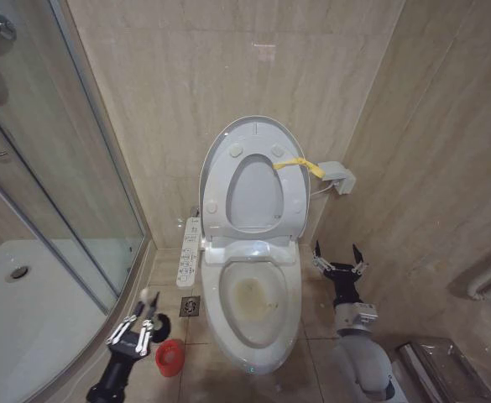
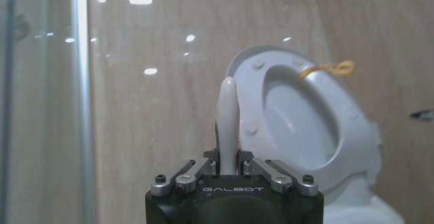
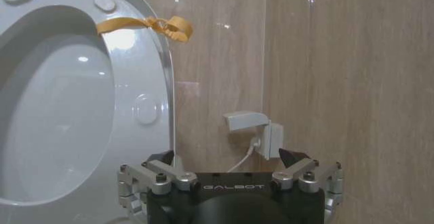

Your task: Open the toilet lid, clean the toilet bowl with a toilet brush, close the toilet lid, and flush.

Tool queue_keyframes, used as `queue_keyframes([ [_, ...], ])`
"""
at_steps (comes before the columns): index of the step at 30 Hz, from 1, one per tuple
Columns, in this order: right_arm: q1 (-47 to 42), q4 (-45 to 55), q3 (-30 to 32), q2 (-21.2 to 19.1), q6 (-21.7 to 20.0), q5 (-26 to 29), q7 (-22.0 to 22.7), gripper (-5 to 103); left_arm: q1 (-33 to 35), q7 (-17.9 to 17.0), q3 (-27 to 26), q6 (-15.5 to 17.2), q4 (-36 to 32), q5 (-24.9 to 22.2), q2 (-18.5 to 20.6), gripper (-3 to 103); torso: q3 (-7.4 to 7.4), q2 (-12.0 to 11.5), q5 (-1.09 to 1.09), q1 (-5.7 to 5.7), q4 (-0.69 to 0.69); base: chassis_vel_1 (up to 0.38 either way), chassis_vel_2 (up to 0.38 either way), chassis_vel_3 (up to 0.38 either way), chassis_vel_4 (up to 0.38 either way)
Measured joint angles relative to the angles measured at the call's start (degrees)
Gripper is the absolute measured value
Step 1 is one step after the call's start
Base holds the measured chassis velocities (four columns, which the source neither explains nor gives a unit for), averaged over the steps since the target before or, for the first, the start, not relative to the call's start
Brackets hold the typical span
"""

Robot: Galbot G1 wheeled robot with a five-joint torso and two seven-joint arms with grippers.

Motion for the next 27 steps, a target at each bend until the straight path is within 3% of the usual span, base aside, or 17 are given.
queue_keyframes([
  [7,0.0,0.0,0.0,0.0,0.0,0.0,0.0,100,-4.0,-0.8,1.4,-3.0,9.4,-1.9,-0.8,17,0.0,0.0,0.0,0.0,0.0,0.0,0.0,0.0,0.0],
  [18,0.0,0.0,0.0,0.0,0.0,0.0,0.0,100,-15.0,-0.8,7.2,-3.1,23.9,-4.9,-1.6,17,0.0,0.0,0.01,0.0,0.0,0.0,0.0,0.0,0.0],
  [23,0.0,0.0,0.0,0.0,0.0,0.0,0.0,100,-20.7,0.9,11.0,-3.2,31.4,-8.7,-2.4,17,0.01,0.0,0.02,0.0,0.0,0.0,0.0,0.0,0.0],
  [27,0.0,0.0,0.0,0.0,0.0,0.0,0.0,100,-23.1,1.3,13.0,-3.1,34.8,-9.0,-3.3,17,0.01,0.0,0.02,0.0,-0.01,0.0,0.0,0.0,0.0],
])
